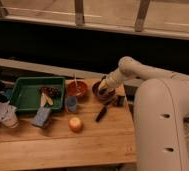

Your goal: Wipe purple bowl with eraser

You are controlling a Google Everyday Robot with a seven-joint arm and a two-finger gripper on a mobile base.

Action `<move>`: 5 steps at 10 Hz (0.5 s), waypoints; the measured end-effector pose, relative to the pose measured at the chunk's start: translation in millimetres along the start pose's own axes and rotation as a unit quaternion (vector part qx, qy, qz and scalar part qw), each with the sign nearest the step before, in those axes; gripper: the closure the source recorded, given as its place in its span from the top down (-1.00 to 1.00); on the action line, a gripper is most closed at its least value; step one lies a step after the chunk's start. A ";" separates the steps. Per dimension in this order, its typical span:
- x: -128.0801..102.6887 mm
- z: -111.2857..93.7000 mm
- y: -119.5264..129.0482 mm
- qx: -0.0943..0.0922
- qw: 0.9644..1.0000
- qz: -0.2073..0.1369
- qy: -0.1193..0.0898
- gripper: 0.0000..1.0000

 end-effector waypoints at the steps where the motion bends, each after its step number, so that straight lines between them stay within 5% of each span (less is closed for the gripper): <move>1: 2.3 5.0 -4.5 -0.001 1.000 0.008 0.004 -1.00; 5: -0.3 -3.5 -8.4 0.020 1.000 0.009 -0.006 -1.00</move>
